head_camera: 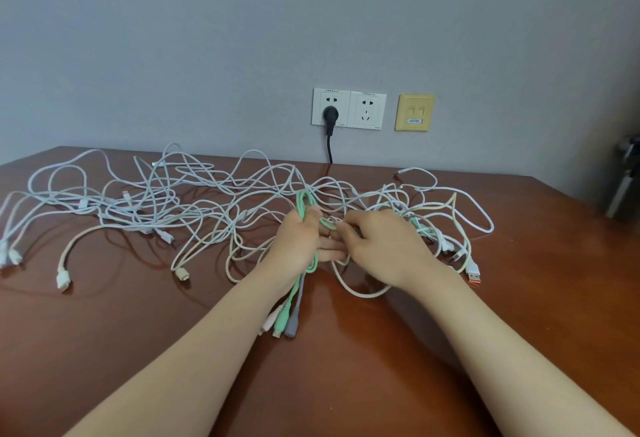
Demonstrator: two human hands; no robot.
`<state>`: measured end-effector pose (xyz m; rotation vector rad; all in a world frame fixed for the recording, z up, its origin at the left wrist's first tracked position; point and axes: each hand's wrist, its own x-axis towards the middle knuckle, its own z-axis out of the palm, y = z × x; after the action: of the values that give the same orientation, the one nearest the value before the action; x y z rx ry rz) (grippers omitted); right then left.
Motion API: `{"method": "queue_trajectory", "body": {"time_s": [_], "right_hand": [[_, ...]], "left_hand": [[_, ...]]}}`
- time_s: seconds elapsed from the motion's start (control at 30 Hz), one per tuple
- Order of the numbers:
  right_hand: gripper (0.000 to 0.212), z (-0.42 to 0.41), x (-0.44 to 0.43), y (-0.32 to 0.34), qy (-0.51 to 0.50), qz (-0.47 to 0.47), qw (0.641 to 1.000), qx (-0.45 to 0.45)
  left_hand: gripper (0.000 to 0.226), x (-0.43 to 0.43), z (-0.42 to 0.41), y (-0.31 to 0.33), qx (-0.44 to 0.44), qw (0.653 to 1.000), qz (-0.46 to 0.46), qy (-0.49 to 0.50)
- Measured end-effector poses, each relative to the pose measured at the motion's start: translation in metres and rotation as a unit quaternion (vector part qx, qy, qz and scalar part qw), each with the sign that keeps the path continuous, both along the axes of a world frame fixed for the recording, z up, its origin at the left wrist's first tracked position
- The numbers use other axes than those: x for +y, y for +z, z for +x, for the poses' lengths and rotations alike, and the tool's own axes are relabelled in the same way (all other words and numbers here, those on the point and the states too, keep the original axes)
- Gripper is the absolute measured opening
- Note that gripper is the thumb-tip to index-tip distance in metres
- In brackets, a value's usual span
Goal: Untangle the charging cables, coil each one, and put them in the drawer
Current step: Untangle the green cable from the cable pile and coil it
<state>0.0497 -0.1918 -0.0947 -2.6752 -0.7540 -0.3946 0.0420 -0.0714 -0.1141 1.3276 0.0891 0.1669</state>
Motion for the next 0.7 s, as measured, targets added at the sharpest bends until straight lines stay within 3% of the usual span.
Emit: {"method": "queue_trajectory", "body": {"time_s": [0.13, 0.33, 0.47, 0.7], "right_hand": [[0.016, 0.006, -0.004, -0.001, 0.001, 0.058, 0.998, 0.006], [0.018, 0.004, -0.008, 0.005, 0.016, 0.091, 0.996, -0.003], [0.037, -0.001, -0.01, 0.01, 0.015, 0.038, 0.999, -0.02], [0.03, -0.002, -0.024, 0.021, 0.073, 0.153, 0.985, 0.044]], "left_hand": [[0.031, 0.002, 0.001, 0.003, -0.014, 0.991, -0.132, -0.024], [0.032, 0.012, 0.006, 0.015, -0.036, 0.95, -0.31, 0.012], [0.036, 0.016, 0.008, 0.013, -0.039, 0.948, -0.315, 0.011], [0.038, 0.024, 0.011, 0.009, -0.026, 0.972, -0.233, 0.008]]}}
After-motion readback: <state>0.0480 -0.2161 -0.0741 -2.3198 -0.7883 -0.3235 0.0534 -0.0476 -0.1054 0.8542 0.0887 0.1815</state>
